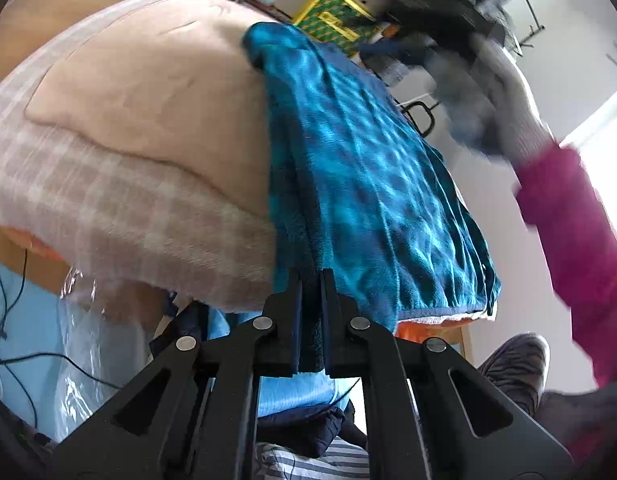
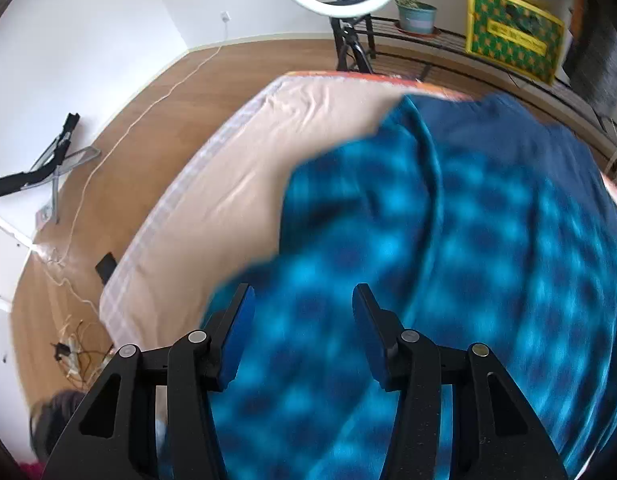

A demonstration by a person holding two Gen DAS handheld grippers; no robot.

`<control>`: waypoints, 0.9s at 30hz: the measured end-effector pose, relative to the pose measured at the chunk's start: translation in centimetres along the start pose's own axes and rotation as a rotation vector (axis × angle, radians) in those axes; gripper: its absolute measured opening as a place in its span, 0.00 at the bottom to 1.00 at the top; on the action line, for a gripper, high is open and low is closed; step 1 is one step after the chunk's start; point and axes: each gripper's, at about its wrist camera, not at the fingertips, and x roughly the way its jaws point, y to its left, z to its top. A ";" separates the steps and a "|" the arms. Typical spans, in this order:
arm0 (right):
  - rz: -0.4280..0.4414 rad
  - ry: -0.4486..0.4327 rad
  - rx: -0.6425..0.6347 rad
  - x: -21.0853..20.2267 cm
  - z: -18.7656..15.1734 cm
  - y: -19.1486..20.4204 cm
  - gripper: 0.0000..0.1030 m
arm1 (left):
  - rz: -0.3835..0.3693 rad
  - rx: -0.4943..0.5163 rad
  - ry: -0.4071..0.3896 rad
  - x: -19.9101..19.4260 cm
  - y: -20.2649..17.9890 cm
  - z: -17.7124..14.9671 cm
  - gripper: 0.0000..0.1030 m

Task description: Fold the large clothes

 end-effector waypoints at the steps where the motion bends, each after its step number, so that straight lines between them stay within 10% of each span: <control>1: -0.007 0.006 -0.006 0.8 1.3 0.6 0.48 | -0.006 -0.001 0.003 0.1 0.0 0.0 0.05; 20: -0.308 0.227 0.112 15.4 9.4 2.5 0.57 | -0.008 0.061 -0.011 0.1 -0.6 0.0 0.05; 25: -0.375 0.248 0.074 15.8 9.4 1.6 0.14 | -0.016 0.071 -0.012 -0.2 -0.9 -0.1 0.05; 27: -0.306 0.234 0.119 14.5 9.7 0.8 0.12 | -0.017 0.086 -0.025 -0.7 -1.1 -0.2 0.05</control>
